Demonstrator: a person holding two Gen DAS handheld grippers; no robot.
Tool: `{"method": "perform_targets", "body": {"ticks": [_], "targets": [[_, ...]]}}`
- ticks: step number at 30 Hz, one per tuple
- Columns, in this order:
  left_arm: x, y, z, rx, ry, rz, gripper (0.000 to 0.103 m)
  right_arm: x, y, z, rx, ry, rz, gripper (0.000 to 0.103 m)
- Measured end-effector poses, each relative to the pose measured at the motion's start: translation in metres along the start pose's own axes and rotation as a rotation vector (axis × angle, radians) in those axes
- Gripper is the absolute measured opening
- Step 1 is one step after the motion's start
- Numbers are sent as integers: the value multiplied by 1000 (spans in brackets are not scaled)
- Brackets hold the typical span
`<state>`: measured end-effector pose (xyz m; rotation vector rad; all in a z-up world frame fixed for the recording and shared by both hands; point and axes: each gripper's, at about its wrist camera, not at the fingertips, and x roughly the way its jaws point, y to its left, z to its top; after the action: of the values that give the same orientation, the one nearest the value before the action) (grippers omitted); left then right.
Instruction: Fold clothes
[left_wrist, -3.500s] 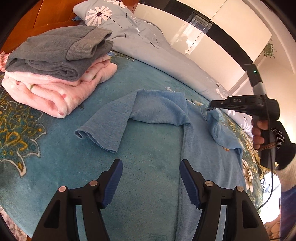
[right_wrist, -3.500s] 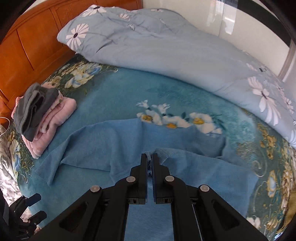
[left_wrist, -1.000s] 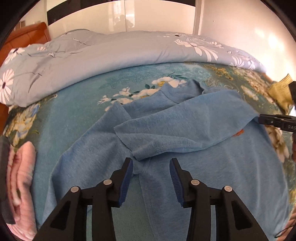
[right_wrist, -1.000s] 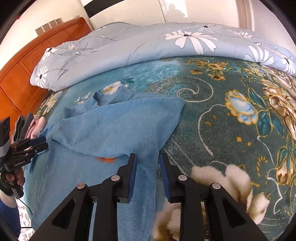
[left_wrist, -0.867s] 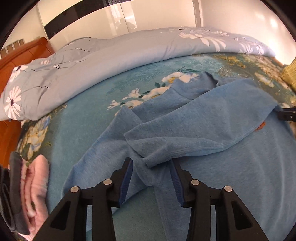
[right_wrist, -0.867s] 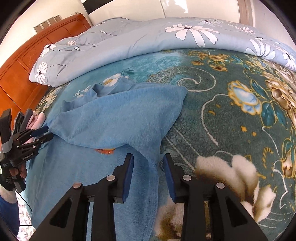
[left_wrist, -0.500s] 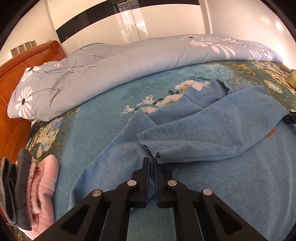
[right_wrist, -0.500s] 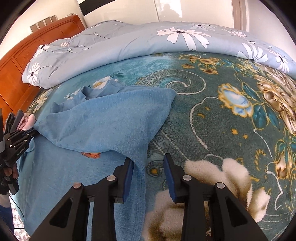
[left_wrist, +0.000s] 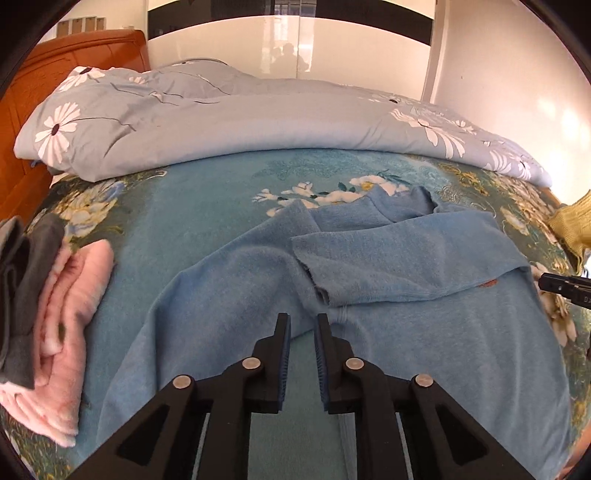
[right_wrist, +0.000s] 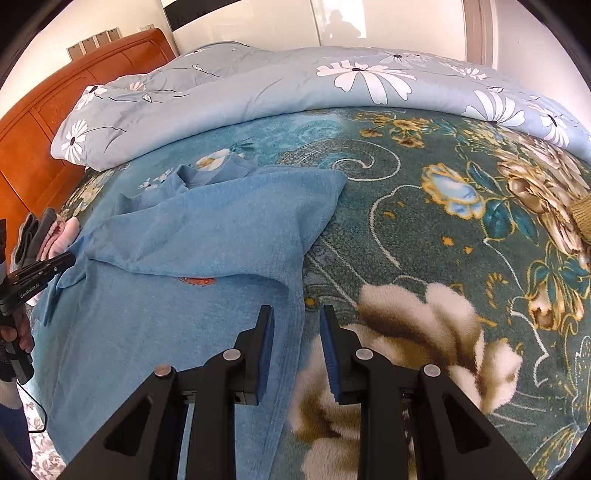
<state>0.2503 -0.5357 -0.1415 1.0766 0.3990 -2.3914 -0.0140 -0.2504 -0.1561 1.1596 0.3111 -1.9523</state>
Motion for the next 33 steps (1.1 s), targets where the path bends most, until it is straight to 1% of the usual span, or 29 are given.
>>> {"method": "perform_targets", "body": {"ticks": [1, 3, 5, 7, 8, 9, 10, 11, 13, 15, 16, 17, 25, 27, 28, 29, 30, 32, 33], "targets": [[-13, 8, -6, -19, -18, 7, 29, -3, 3, -3, -3, 4, 2, 27], [-36, 26, -19, -59, -38, 22, 45, -8, 8, -10, -9, 13, 7, 27], [-54, 46, -35, -90, -46, 50, 48, -13, 13, -16, -15, 22, 12, 27], [-69, 66, -55, -125, -47, 115, 52, -18, 20, -22, -26, 31, 12, 27], [-74, 78, -64, -153, -47, 140, 55, -20, 23, -26, -37, 38, 9, 29], [-78, 90, -74, -192, -46, 146, 56, -21, 27, -29, -47, 45, 8, 30], [-79, 103, -83, -243, -45, 132, 57, -23, 30, -31, -53, 49, 7, 31], [-78, 116, -91, -302, -39, 99, 59, -24, 33, -33, -56, 50, 5, 32], [-74, 139, -105, -415, -26, 16, 59, -26, 36, -36, -44, 54, 6, 32], [-69, 152, -112, -484, -40, -55, 59, -26, 39, -38, -22, 63, 6, 32], [-66, 153, -114, -493, -38, -68, 59, -26, 40, -39, -12, 69, 1, 32], [-63, 153, -113, -484, -32, -65, 59, -26, 42, -40, -10, 73, -1, 32], [-40, 148, -102, -362, 11, 7, 59, -22, 52, -46, -17, 113, -30, 33], [-35, 147, -100, -338, 20, 15, 57, -22, 52, -45, -16, 115, -30, 33], [-34, 148, -99, -336, 22, 1, 53, -21, 53, -45, -17, 116, -32, 33], [-33, 147, -98, -331, 26, -10, 39, -21, 53, -44, -18, 117, -35, 33], [-32, 146, -97, -321, 33, -16, 22, -21, 54, -44, -19, 118, -37, 33], [-30, 143, -96, -306, 50, -22, 5, -21, 55, -44, -20, 120, -35, 33], [-32, 144, -96, -309, 48, -35, 5, -21, 55, -44, -21, 120, -34, 33]]}}
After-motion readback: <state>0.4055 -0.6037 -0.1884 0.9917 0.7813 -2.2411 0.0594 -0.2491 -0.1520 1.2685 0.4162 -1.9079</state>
